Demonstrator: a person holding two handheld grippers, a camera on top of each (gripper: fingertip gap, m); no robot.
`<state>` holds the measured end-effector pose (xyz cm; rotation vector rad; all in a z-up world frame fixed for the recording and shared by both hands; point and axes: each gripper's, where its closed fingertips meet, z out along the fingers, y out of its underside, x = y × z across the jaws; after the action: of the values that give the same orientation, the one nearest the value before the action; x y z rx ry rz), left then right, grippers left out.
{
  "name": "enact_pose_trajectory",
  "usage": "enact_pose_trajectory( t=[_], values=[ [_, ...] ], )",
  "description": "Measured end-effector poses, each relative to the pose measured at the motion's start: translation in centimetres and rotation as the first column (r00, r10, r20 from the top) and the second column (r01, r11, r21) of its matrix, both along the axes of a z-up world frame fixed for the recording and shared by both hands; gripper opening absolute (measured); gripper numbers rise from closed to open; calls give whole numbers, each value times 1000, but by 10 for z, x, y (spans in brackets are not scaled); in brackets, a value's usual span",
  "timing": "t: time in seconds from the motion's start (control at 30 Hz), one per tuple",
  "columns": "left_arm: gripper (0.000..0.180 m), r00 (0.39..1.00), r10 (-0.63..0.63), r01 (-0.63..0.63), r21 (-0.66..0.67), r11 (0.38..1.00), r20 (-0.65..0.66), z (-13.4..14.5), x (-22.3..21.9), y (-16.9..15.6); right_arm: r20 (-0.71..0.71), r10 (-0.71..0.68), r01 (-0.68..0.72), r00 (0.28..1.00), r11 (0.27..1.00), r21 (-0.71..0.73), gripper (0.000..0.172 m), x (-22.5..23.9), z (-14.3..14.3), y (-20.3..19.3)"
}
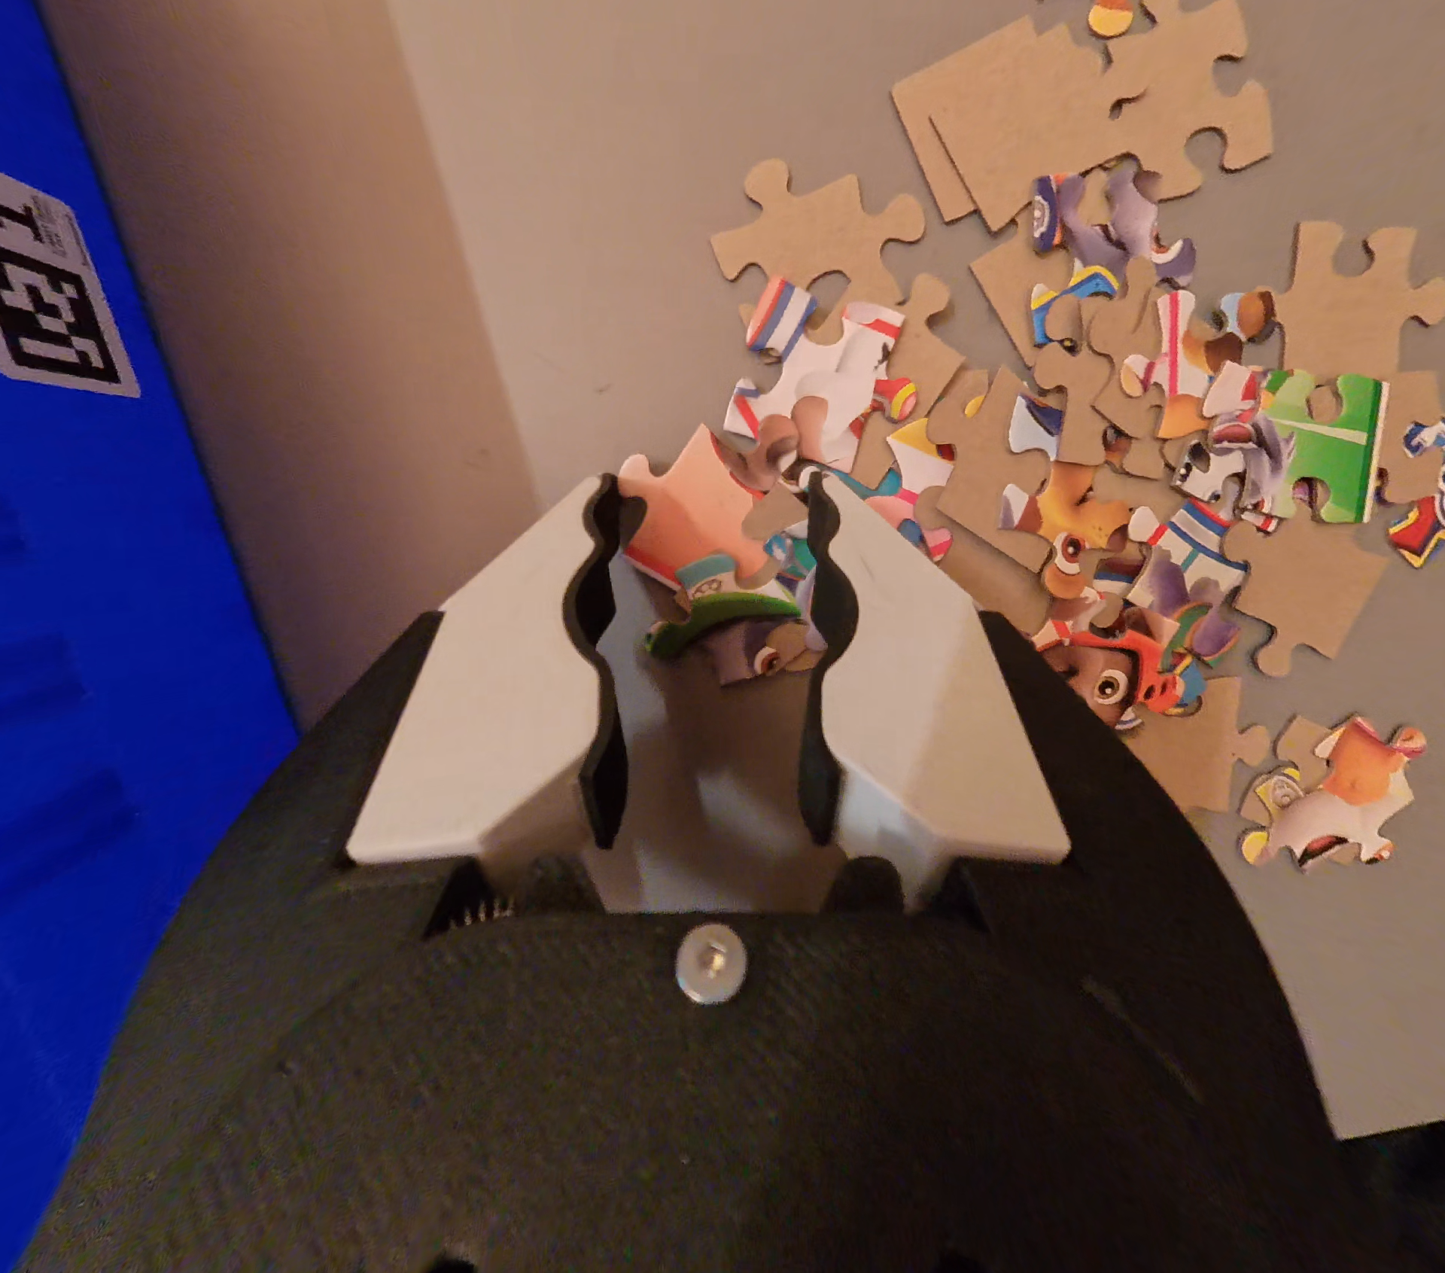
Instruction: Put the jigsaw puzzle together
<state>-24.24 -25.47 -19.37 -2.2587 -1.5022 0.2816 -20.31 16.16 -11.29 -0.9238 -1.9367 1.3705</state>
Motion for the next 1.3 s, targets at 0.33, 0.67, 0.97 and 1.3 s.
enact_pose_trajectory(
  t=[0.33, 0.67, 0.97, 1.3],
  values=[
    [40, 995, -70, 73, 31, 997, -66, 26, 5, 15, 6, -1, 1, 1000, 1000, -2, 10, -1, -1, 0],
    [40, 961, -150, 207, 249, 946, -231, 83, 13, 59, 2, 5, -5, 1000, 1000, 3, 10, 0, -1, -2],
    [40, 915, -261, 360, 335, 871, -307, 102, 25, 114, -12, 41, -40, 999, 999, 33, 12, 4, -2, -12],
    [40, 603, -677, 786, 168, 595, -421, 91, 95, 223, -80, 155, -150, 985, 986, 73, 19, 21, 12, -39]
  ],
)
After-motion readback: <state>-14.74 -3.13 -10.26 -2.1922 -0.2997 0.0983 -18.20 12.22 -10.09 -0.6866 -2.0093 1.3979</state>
